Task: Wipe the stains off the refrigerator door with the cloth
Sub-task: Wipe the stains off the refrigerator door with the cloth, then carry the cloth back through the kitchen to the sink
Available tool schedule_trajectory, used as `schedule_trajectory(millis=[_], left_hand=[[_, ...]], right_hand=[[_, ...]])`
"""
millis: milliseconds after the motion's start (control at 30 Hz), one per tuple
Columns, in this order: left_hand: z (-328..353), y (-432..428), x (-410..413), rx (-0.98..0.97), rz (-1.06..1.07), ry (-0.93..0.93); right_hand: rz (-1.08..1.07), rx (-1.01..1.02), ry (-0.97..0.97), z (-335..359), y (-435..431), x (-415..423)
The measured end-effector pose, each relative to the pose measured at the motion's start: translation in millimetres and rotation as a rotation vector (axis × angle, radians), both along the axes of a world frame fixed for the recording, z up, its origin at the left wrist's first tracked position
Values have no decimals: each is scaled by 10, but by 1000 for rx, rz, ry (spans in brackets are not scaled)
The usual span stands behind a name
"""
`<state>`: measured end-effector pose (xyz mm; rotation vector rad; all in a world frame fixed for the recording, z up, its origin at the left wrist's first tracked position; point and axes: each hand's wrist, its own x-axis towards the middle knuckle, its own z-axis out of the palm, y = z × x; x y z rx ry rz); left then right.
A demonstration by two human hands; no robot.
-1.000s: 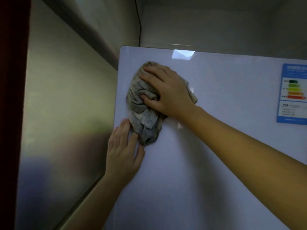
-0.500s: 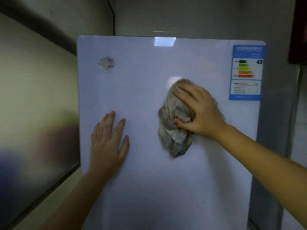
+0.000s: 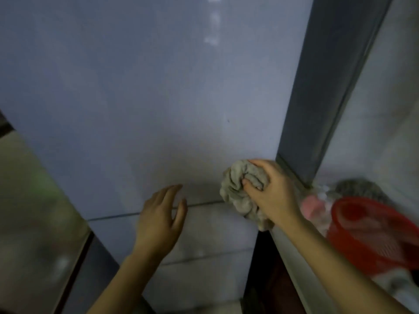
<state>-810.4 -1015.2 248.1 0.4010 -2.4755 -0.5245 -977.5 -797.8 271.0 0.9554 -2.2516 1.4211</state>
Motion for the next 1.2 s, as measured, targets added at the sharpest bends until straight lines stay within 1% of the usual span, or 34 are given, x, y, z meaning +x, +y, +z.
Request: schedule_trajectory(millis=[100,167,233,400,467,600,667,800,1000,1200], left_hand=[[-608,195,153,183,-59,-212],[-1002,264,215,303,-102,-356],[-1366,286,233,395,-137,-494],[-2056,301,123,494,-243,-765],[-2241,317,83,497,-311,-841],[-2557,302,47,425,-490,-1022],[-2653,285,23,366,-573,-1105],[-2727,314,-35,244,-786,-1200],[-2692,563,-97,125,-997,-1269],[-2657,885,105,71,-1056,-1280]], right_hand=[[-108,-4,-335,-729,502,408],[-199,26,-500,-1096,813,727],[-295,66,-615,-1413,1087,1021],[-622,114,-871,-1975,1505,1696],[-752,105,-919,-2076,1514,1979],[-977,76,-1038,-2279,1357,2540],[-1095,59,-1077,-2377,1238,2840],[-1300,-21,-1112,-2444,1008,3434],[-1585,-178,-1131,-2491,764,4289],[-1792,-349,-1126,-2560,518,5177]])
